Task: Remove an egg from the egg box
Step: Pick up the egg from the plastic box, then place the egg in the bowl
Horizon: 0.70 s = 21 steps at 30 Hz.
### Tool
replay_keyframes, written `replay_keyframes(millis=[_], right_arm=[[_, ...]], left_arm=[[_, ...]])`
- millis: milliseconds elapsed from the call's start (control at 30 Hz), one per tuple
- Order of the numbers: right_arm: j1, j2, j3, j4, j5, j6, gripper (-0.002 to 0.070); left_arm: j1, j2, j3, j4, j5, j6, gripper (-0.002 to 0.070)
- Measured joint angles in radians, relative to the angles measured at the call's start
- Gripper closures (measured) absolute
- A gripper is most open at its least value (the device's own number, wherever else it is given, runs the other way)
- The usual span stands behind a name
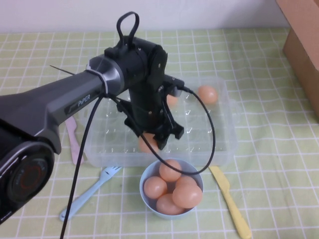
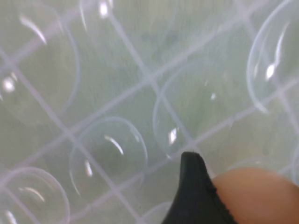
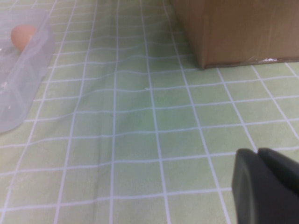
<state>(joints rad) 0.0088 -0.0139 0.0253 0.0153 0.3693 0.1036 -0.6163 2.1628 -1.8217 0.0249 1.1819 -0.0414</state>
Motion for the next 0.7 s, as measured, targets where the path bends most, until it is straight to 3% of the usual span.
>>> replay_keyframes(millis=[367, 567, 700], right_arm=[[0.000, 0.000, 0.000, 0.000, 0.000, 0.000, 0.0694], [0.000, 0.000, 0.000, 0.000, 0.000, 0.000, 0.0694], [0.000, 0.000, 0.000, 0.000, 0.000, 0.000, 0.0694]], left_arm=[[0.000, -0.027, -0.222, 0.000, 0.039, 0.076, 0.0286], [-0.007, -0.162, -0.206, -0.007, 0.049, 0.145, 0.0286], [-0.036, -0.312, -0.073, -0.007, 0.049, 0.164, 0.0286]])
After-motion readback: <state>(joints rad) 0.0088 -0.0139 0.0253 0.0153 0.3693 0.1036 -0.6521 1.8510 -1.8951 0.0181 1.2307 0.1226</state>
